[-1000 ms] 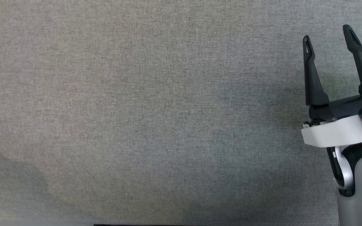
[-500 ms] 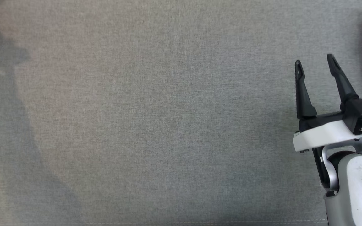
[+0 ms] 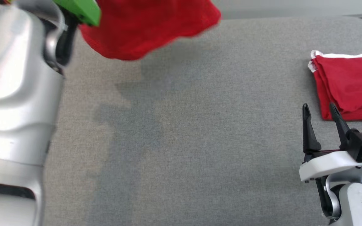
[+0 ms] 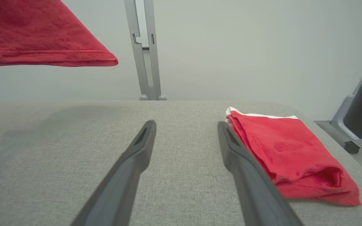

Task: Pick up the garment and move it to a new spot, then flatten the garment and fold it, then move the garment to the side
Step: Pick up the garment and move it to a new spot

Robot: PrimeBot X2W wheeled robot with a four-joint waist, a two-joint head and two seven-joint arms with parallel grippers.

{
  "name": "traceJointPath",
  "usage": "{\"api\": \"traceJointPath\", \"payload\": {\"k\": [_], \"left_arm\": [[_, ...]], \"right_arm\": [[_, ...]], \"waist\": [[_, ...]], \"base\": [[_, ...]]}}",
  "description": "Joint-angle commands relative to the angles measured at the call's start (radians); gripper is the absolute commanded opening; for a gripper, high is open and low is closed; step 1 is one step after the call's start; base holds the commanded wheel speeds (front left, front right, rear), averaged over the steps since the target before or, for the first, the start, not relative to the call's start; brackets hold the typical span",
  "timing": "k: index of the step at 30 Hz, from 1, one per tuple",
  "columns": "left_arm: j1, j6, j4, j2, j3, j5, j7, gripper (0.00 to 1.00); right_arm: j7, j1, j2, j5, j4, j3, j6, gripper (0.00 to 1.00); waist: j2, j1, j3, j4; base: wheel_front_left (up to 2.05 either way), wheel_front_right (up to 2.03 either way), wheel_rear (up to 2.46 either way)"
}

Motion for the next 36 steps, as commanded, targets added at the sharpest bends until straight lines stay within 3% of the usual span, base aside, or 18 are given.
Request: {"api": "traceJointPath", "payload": {"k": [1, 7, 12, 17, 18, 19, 20, 30, 36], "left_arm": [[0.125, 0.022, -0.032, -0.056, -0.008, -0.037, -0.018, 0.0], [0.421, 0.075, 0.006, -0.137, -0.015, -0.104, -0.108, 0.0], [0.536, 0.118, 0.164, -0.13, 0.039, -0.131, -0.186, 0.0], [0.549, 0.138, 0.269, -0.116, 0.076, -0.118, -0.208, 0.0], [0.545, 0.136, 0.285, -0.112, 0.079, -0.11, -0.211, 0.31], [0.541, 0.134, 0.296, -0.109, 0.08, -0.106, -0.212, 0.7], [0.537, 0.132, 0.31, -0.107, 0.078, -0.096, -0.214, 1.0], [0.546, 0.08, 0.29, -0.107, 0.107, -0.02, -0.214, 1.0], [0.574, 0.05, 0.264, -0.079, 0.086, 0.036, -0.214, 1.0]], "right_arm": [[-0.017, 0.035, -0.001, 0.02, 0.023, -0.005, -0.001, 1.0], [-0.049, 0.054, -0.001, 0.042, 0.077, 0.005, -0.001, 1.0], [-0.079, 0.024, -0.001, 0.06, 0.123, 0.03, -0.001, 1.0], [-0.098, 0.005, -0.001, 0.066, 0.157, 0.038, -0.001, 1.0], [-0.099, 0.002, -0.001, 0.065, 0.164, 0.04, -0.001, 1.0], [-0.1, -0.002, -0.001, 0.065, 0.17, 0.042, -0.001, 1.0], [-0.103, -0.006, -0.001, 0.065, 0.175, 0.046, -0.001, 1.0], [-0.101, 0.005, -0.001, 0.068, 0.198, 0.061, -0.001, 1.0], [-0.095, 0.036, -0.001, 0.072, 0.198, 0.062, -0.001, 1.0]], "waist": [[-0.0001, 0.0001, -0.097, -0.039], [-0.0001, 0.0001, -0.07, -0.06], [-0.0001, 0.0001, -0.036, -0.095], [-0.0001, 0.0001, -0.021, -0.106], [-0.0001, 0.0001, -0.02, -0.107], [-0.0001, 0.0001, -0.02, -0.108], [-0.0001, 0.0001, -0.021, -0.108], [-0.0001, 0.0001, -0.075, -0.065], [-0.0001, 0.0001, -0.134, -0.01]], "base": [[0.0, 0.0, 0.0], [0.0, 0.0, 0.0], [0.0, 0.0, 0.0], [0.0, 0.0, 0.0], [0.0, 0.0, 0.0], [0.0, 0.0, 0.0], [0.0, 0.0, 0.0], [0.0, 0.0, 0.0], [0.0, 0.0, 0.0]]}}
